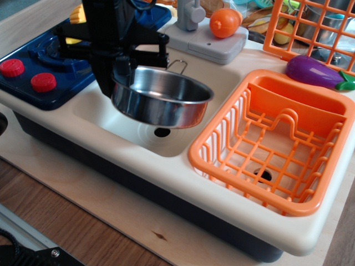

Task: Put pan from sink into drying rack

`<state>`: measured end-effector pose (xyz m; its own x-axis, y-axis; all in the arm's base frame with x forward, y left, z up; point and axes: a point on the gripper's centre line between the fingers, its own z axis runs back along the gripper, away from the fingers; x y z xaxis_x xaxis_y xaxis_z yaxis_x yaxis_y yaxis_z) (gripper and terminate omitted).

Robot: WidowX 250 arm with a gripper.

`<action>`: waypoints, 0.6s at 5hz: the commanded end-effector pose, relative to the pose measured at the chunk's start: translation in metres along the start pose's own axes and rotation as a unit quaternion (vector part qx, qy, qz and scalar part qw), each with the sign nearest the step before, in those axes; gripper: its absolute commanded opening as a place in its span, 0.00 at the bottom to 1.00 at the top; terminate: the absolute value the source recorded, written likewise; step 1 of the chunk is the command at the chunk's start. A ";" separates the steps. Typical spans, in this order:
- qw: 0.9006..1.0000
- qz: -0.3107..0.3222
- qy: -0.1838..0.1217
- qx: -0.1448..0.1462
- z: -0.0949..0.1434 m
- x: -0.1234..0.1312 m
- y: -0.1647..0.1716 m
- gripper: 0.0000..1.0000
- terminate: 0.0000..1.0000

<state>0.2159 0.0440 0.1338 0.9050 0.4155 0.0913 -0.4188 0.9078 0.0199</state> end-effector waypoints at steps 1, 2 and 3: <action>0.999 0.022 -0.029 0.006 0.041 0.000 -0.019 0.00 0.00; 0.997 0.062 -0.040 0.011 0.047 -0.016 -0.047 0.00 0.00; 0.994 0.089 -0.060 0.014 0.042 -0.031 -0.067 0.00 0.00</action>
<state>0.2097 -0.0417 0.1600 0.8083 0.5457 0.2208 -0.5665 0.8231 0.0394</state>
